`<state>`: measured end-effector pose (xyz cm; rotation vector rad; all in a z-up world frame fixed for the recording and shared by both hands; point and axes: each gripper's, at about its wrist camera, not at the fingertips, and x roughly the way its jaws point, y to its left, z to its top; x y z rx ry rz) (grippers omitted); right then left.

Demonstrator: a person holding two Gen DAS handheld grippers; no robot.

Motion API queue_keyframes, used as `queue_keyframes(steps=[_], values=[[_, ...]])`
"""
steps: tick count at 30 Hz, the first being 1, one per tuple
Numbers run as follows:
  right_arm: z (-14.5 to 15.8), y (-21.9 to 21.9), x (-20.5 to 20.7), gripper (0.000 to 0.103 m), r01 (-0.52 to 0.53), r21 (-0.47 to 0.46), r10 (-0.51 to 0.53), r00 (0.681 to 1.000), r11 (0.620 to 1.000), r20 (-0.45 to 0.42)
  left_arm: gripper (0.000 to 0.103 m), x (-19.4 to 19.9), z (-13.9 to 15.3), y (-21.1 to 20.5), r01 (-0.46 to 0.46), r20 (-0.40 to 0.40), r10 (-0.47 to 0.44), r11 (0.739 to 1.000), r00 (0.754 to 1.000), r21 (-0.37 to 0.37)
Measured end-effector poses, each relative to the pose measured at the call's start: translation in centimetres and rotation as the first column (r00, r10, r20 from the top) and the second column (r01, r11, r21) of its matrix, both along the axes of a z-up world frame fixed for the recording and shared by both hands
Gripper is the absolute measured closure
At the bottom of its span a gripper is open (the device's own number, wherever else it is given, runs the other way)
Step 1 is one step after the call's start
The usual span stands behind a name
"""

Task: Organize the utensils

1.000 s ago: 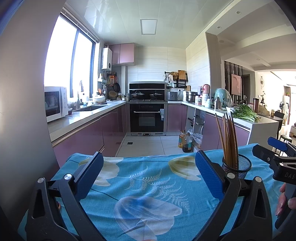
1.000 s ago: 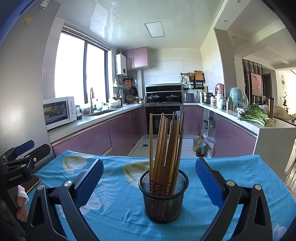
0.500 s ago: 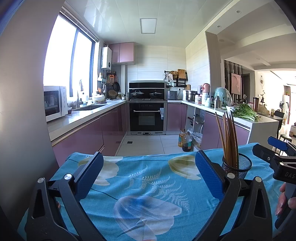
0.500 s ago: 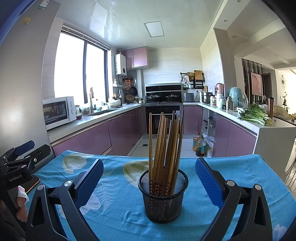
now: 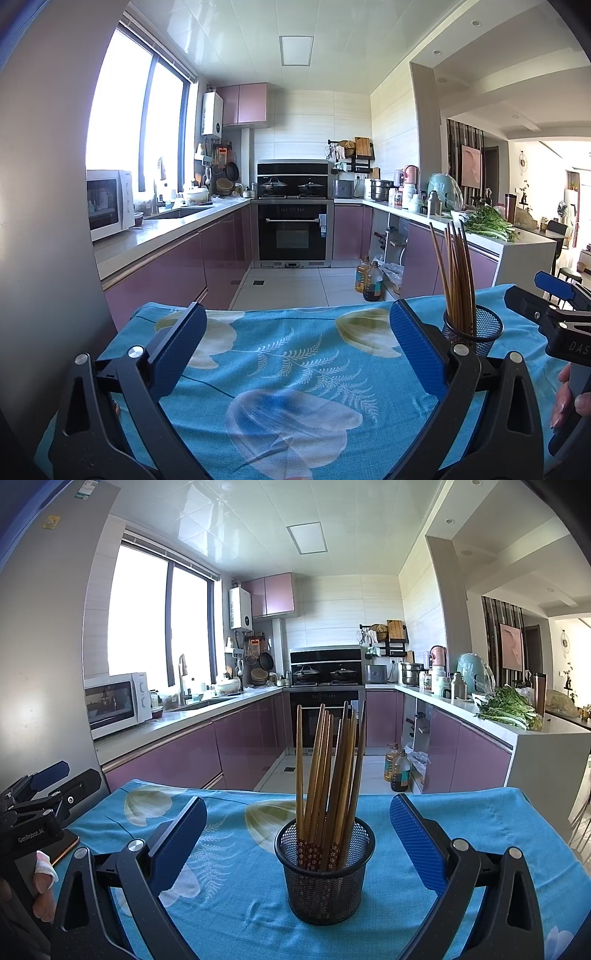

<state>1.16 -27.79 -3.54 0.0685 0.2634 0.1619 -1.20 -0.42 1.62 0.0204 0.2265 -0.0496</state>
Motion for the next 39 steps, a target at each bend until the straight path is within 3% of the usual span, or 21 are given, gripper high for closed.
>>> queue_keyframes(steps=[39], values=[[0.01, -0.01, 0.15, 0.007, 0.002, 0.003, -0.002, 1.000, 1.000, -0.003, 0.005, -0.03, -0.48, -0.19, 0.002, -0.009, -0.002, 1.000, 1.000, 0.000]])
